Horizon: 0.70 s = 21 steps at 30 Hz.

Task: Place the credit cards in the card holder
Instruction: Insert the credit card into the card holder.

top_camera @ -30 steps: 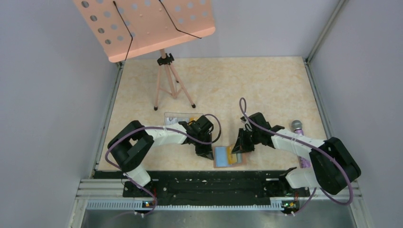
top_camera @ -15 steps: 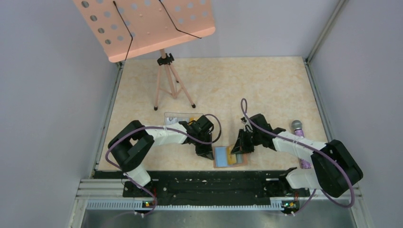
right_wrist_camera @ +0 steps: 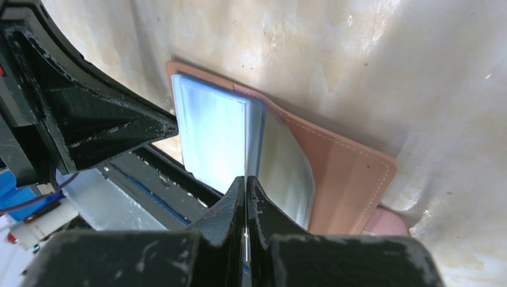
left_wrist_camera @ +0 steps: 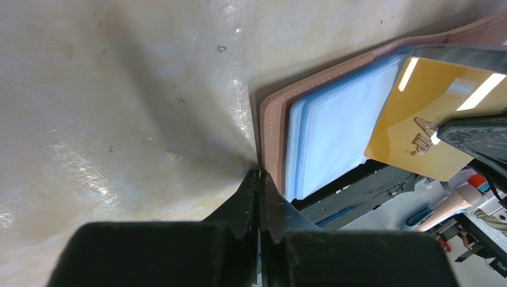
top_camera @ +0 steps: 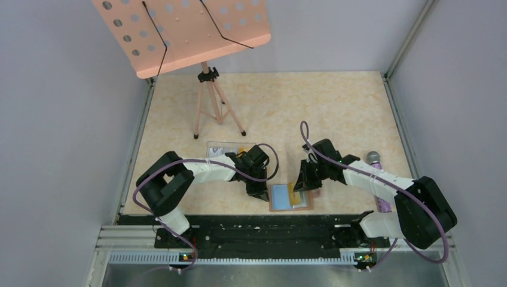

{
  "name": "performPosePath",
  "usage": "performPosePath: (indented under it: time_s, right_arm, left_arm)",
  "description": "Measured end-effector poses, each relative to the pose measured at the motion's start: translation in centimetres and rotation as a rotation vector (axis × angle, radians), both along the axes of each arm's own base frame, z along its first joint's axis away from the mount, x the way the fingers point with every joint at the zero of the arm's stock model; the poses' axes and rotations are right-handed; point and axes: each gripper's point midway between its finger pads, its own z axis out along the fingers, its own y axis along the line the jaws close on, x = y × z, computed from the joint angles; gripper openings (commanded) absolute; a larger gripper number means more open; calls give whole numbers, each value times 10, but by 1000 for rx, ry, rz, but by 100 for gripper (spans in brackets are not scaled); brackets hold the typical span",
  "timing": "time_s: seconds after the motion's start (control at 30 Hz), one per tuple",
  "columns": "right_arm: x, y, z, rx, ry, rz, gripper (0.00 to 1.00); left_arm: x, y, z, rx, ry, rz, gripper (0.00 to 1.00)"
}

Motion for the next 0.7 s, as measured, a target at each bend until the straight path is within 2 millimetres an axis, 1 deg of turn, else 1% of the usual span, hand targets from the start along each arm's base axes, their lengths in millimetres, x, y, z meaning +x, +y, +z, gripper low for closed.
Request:
performPosePath:
  time_s: [0.27, 0.4, 0.53, 0.7]
  right_arm:
    - [13, -4, 10, -47, -55, -1, 0]
    - [14, -6, 9, -59, -59, -9, 0]
    - [14, -4, 8, -39, -62, -15, 0]
    - [7, -1, 1, -9, -33, -23, 0]
  left_arm:
    - [0, 0, 0, 3, 2, 0, 0]
    - [0, 0, 0, 5, 3, -1, 0]
    - [0, 0, 0, 6, 3, -1, 0]
    - [0, 0, 0, 5, 4, -1, 0]
